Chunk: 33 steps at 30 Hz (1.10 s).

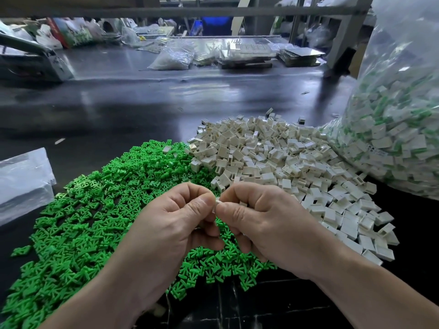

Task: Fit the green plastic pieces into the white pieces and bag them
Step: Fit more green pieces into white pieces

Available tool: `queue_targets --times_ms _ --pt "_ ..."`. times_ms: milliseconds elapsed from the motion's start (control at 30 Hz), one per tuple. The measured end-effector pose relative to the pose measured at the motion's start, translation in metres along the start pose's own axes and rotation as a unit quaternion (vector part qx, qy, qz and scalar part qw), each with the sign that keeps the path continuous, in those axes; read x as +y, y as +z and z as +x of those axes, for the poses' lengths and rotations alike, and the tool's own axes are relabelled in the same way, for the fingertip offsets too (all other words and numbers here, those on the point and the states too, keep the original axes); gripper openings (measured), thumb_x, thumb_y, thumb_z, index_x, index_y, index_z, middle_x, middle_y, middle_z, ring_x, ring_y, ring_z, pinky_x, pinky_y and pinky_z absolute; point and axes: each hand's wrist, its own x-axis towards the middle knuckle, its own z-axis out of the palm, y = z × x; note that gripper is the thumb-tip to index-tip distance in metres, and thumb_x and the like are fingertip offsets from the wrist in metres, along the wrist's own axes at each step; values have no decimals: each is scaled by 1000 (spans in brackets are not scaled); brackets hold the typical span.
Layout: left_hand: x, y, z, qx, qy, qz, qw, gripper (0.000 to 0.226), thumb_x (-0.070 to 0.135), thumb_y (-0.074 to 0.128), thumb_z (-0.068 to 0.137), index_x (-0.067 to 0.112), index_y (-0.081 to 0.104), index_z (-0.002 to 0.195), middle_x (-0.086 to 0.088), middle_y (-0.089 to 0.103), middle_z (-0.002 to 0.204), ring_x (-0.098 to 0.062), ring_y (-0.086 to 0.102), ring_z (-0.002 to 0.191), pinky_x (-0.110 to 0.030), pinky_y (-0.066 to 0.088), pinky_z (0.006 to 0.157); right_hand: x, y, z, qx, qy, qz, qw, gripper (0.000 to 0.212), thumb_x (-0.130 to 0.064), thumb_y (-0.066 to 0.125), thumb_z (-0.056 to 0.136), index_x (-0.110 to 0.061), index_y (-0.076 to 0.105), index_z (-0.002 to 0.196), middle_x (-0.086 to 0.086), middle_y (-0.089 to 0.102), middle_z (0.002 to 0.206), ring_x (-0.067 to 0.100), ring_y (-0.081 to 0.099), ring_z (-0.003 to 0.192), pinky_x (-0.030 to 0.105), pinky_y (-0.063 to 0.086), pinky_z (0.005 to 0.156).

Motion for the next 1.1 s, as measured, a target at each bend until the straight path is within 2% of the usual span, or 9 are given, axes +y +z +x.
queue_targets --times_ms 200,433,600,700,767,800,867,967,1100 --pt "-1 8 0 29 43 -49 997 11 28 73 76 17 70 77 -8 59 69 -17 57 59 -29 50 49 -5 6 0 29 -9 70 997 18 -42 61 94 -28 67 83 -7 59 61 9 57 51 19 41 42" --pt "-8 24 -5 38 65 -136 988 16 28 68 78 13 63 79 -12 56 64 -24 55 51 -36 49 48 -10 15 -2 35 -26 180 983 21 -23 62 99 -19 67 78 -6 62 61 7 58 51 15 42 41" --pt "-7 13 -1 54 110 -47 991 26 30 73 79 7 61 83 -24 54 73 -42 49 66 -68 42 66 -11 10 0 -8 16 248 969 16 -31 65 90 -17 68 82 3 60 71 13 54 49 19 35 36" --pt "-2 8 -1 71 139 27 987 22 32 69 75 11 65 79 -18 62 79 -42 56 75 -73 45 72 -14 9 -2 -32 34 297 954 14 -29 64 91 -22 69 80 -1 59 70 11 52 48 17 35 35" --pt "-2 6 0 79 136 10 987 22 38 65 77 16 69 77 -11 68 85 -32 64 82 -62 51 78 -16 10 -4 -61 44 270 960 16 -27 63 93 -24 68 78 -1 58 70 11 53 48 18 35 35" --pt "-1 7 0 67 119 -35 990 30 45 63 81 16 72 80 -11 71 90 -28 67 87 -51 55 78 -17 12 -6 -78 49 243 966 17 -27 62 94 -24 68 78 -1 58 70 11 53 48 18 36 35" --pt "1 13 -4 15 50 -119 992 59 62 48 87 9 73 91 -20 71 103 -35 71 89 -40 59 69 -20 20 -9 -102 62 186 975 18 -29 62 96 -26 67 78 -1 59 68 12 54 48 20 38 35" --pt "-1 22 -12 -20 -26 -116 993 78 72 42 82 0 71 88 -26 70 106 -46 68 61 -48 55 48 -22 32 -12 -116 69 120 984 22 -35 60 99 -30 67 78 -8 60 63 9 57 49 21 41 38" --pt "-2 26 -12 45 11 -88 995 74 70 42 83 2 69 70 -27 72 95 -58 61 60 -57 54 51 -25 33 -13 -108 60 93 988 26 -35 56 102 -31 67 79 -11 58 56 3 54 43 20 41 38"
